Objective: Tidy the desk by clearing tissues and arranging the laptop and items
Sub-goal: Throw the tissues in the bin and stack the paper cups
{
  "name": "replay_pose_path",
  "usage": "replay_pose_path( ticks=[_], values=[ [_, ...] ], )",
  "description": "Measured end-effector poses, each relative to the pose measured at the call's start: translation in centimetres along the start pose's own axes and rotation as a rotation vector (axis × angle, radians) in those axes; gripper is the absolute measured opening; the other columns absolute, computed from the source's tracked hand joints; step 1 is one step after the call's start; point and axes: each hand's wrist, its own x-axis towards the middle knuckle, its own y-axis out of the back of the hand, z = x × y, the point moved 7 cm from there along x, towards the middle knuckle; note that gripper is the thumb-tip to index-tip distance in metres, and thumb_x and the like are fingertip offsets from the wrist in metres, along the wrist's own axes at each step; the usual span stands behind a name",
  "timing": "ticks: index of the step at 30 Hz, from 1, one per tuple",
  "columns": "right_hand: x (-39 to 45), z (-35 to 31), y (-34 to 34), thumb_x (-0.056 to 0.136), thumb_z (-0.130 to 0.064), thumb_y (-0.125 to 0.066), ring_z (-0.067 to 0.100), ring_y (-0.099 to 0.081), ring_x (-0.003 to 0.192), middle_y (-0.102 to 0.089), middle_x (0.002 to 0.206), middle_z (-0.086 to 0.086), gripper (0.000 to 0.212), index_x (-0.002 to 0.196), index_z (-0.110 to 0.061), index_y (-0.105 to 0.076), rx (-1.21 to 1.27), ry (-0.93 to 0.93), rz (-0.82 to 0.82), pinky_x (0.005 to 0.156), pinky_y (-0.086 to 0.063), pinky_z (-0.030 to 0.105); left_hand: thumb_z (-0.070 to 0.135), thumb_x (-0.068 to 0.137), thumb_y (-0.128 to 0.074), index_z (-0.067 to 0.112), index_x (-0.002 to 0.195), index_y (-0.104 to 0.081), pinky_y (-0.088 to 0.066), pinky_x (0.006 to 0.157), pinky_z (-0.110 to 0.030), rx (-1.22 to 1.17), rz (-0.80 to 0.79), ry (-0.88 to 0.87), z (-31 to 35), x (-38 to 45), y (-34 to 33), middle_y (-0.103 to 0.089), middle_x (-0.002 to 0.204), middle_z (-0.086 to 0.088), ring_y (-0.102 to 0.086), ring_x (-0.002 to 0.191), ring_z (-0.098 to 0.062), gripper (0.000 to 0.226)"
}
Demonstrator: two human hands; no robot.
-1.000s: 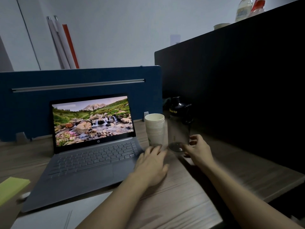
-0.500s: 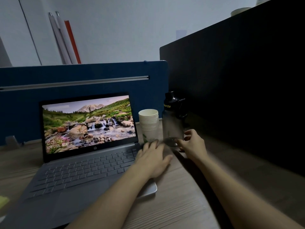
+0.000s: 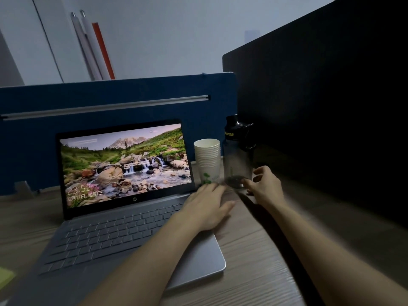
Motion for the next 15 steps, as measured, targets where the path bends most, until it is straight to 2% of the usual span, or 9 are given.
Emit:
replay_pose_path(
  ticks=[2, 3, 7, 10, 15],
  values=[
    [-0.8, -0.3, 0.1, 0.081, -0.034, -0.076, 0.007, -0.069, 0.065, -0.061, 0.099, -0.002, 0.046, 0.116, -0.02, -0.051, 0.0, 0.004, -0.016, 0.046, -0.048, 0.016, 0.059, 0.096, -0.039, 0.027, 0.149, -0.033, -0.028, 0.116, -0.046, -0.002, 0.004, -0.004, -0.4, -1.1, 0.7, -0.034, 0.156, 0.0, -0.028, 0.144, -0.021, 0.062],
    [-1.2, -0.3, 0.1, 0.082, -0.034, -0.076, 0.007, -0.07, 0.066, -0.062, 0.097, -0.002, 0.043, 0.114, -0.021, -0.051, 0.003, 0.001, -0.025, 0.047, -0.049, 0.017, 0.058, 0.096, -0.039, 0.027, 0.149, -0.032, -0.028, 0.117, -0.045, -0.006, 0.004, -0.005, -0.7, -1.7, 1.0, -0.033, 0.157, 0.001, -0.027, 0.144, -0.02, 0.062],
    [-3.8, -1.2, -0.5, 0.084, -0.035, -0.073, 0.009, -0.07, 0.066, -0.066, 0.089, 0.0, 0.026, 0.097, -0.024, -0.052, 0.034, -0.007, -0.058, 0.055, -0.057, 0.029, 0.057, 0.098, -0.039, 0.026, 0.149, -0.033, -0.029, 0.116, -0.044, -0.035, 0.023, 0.03, -3.2, -5.3, 3.0, -0.033, 0.156, 0.004, -0.027, 0.144, -0.018, 0.06],
    [-6.2, -2.4, -1.5, 0.086, -0.036, -0.07, 0.009, -0.07, 0.067, -0.068, 0.088, 0.001, 0.022, 0.095, -0.025, -0.054, 0.046, 0.026, -0.097, 0.058, -0.057, 0.03, 0.055, 0.099, -0.039, 0.025, 0.147, -0.036, -0.03, 0.115, -0.043, -0.062, 0.058, 0.076, -6.3, -8.8, 4.6, -0.035, 0.154, 0.006, -0.03, 0.142, -0.016, 0.057],
    [-9.5, -4.6, -3.4, 0.09, -0.034, -0.067, 0.02, -0.07, 0.076, -0.072, 0.082, 0.005, 0.017, 0.088, -0.018, -0.059, 0.003, 0.048, -0.209, 0.074, -0.057, 0.046, 0.058, 0.097, -0.04, 0.027, 0.149, -0.035, -0.031, 0.115, -0.043, -0.081, 0.118, 0.202, -12.9, -16.6, 6.8, -0.035, 0.156, 0.006, -0.033, 0.141, -0.014, 0.06]
  ],
)
